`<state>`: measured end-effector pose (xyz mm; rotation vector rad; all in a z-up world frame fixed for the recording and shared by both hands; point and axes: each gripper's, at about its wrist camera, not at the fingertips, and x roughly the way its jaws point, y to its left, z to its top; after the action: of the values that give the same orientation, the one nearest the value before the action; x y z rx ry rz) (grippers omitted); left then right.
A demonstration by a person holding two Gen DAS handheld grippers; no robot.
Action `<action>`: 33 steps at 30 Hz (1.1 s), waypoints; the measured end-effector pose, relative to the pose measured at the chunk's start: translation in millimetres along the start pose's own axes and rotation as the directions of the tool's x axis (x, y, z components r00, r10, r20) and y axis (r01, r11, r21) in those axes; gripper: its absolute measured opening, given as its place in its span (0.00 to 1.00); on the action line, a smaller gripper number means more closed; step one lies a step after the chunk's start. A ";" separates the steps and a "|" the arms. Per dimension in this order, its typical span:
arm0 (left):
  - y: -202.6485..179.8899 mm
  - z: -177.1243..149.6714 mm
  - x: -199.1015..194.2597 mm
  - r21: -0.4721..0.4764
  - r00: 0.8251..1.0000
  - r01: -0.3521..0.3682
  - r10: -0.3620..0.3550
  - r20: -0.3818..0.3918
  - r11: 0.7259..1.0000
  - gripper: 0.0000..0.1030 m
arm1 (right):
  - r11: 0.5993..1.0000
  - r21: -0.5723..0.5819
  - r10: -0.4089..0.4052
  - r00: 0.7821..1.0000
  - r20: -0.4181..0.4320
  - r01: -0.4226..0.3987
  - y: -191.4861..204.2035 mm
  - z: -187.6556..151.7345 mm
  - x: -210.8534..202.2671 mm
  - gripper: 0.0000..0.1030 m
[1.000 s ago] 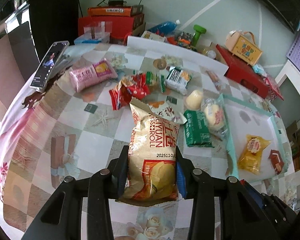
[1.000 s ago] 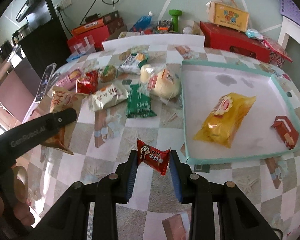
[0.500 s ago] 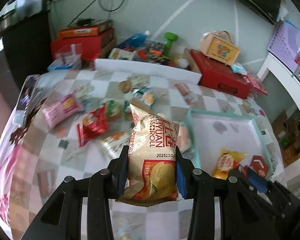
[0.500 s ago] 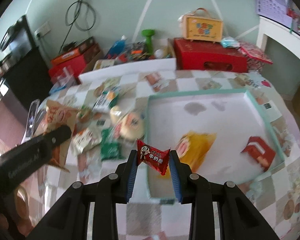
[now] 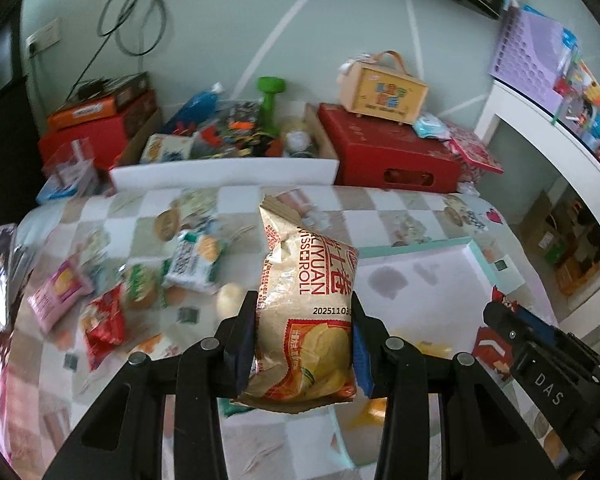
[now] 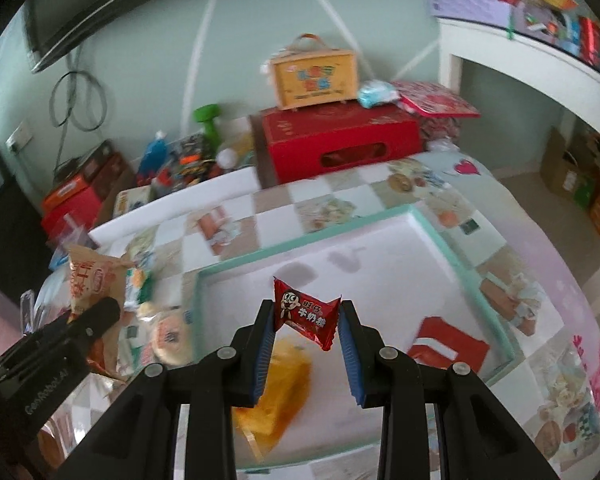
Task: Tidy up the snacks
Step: 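Carry the roll bag and red candy over the tray and release both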
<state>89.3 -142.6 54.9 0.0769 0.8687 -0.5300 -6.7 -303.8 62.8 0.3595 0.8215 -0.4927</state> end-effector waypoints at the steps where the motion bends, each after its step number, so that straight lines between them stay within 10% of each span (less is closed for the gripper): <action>1: -3.4 0.5 2.3 0.008 1.000 0.005 -0.005 0.000 1.000 0.41 | 1.000 0.015 -0.011 1.000 -0.008 0.011 -6.8 0.7 4.2 0.33; 15: -48.5 -27.5 85.7 0.082 0.985 0.059 -0.044 -0.167 0.995 0.41 | 0.993 0.097 -0.051 0.986 -0.159 0.067 -49.6 -13.8 71.8 0.33; 33: -52.7 -27.2 70.3 0.085 0.990 0.038 -0.027 -0.138 0.996 0.56 | 0.992 0.102 -0.060 0.989 -0.134 0.074 -50.7 -10.4 62.1 0.34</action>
<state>82.0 -209.8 -7.4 0.1805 0.9813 -0.5983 -4.7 -357.9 2.8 0.4679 0.9386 -0.5814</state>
